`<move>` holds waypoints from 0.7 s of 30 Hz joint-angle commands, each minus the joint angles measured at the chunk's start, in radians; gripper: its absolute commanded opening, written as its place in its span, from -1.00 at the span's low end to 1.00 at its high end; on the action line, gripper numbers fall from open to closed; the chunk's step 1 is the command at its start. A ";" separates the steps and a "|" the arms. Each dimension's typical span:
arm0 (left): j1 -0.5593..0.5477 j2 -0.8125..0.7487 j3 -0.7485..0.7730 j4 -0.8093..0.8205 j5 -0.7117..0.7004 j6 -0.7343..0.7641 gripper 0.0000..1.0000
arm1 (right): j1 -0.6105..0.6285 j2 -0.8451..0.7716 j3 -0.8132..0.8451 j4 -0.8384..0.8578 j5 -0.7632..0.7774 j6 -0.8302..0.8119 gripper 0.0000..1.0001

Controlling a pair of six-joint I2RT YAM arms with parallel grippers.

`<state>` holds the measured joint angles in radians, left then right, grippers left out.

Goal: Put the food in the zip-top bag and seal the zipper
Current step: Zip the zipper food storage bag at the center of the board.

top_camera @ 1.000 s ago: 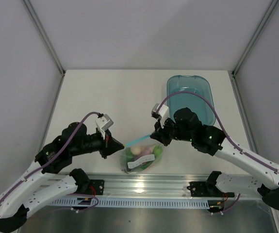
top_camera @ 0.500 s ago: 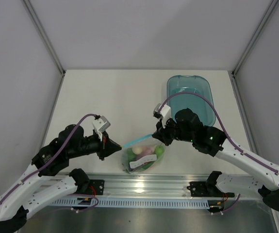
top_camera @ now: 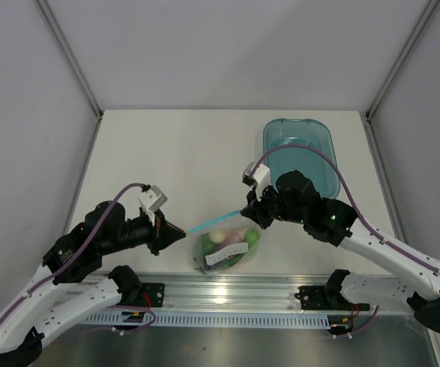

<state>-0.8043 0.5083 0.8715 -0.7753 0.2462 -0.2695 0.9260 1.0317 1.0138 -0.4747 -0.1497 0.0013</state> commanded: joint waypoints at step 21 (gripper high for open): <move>0.007 -0.070 0.060 -0.099 -0.064 -0.007 -0.99 | -0.019 -0.027 -0.014 -0.025 0.045 0.019 -1.00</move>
<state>-0.8043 0.4541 0.8875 -0.8455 0.2066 -0.2707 0.9253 1.0256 1.0111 -0.4789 -0.1467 0.0200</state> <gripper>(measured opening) 0.016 0.008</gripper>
